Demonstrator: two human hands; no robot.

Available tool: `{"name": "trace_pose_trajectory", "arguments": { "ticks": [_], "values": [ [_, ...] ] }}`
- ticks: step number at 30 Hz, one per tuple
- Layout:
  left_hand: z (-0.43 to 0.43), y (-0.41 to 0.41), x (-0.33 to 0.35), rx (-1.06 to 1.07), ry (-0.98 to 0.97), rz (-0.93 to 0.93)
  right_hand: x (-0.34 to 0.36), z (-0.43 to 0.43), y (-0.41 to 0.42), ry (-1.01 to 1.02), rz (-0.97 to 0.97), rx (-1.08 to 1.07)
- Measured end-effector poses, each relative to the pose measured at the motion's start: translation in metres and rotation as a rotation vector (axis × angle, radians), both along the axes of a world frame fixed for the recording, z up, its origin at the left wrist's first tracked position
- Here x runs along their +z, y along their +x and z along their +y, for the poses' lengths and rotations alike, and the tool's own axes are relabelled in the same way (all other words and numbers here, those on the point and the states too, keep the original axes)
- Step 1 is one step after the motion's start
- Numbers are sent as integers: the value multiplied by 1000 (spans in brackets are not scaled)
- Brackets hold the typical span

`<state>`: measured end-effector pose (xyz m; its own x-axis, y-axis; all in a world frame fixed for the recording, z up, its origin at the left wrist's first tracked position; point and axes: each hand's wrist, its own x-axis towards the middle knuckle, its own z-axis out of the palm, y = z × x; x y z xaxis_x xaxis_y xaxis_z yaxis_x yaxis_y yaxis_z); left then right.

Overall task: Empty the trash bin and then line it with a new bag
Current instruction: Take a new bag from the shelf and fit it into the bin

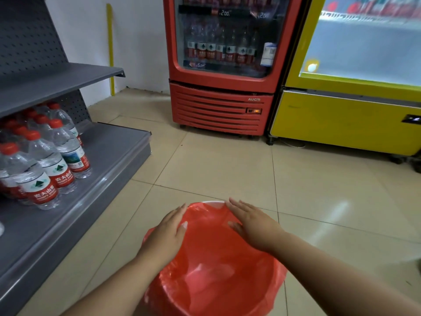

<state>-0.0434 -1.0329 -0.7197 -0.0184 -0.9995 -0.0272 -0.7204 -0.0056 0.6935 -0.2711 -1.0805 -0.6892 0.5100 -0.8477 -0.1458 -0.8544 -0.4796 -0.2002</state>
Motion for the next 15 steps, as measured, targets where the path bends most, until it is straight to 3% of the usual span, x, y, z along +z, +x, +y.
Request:
{"name": "trace_pose_trajectory", "arguments": {
  "ticks": [7, 11, 15],
  "values": [
    [-17, 1, 5, 99, 180, 222, -6, -15, -1, 323, -439, -315],
    [-20, 2, 7, 174, 261, 361, -3, -21, -3, 483, -532, -439],
    [-22, 6, 6, 213, 337, 374, -7, -21, -4, 505, -534, -500]
  ]
}}
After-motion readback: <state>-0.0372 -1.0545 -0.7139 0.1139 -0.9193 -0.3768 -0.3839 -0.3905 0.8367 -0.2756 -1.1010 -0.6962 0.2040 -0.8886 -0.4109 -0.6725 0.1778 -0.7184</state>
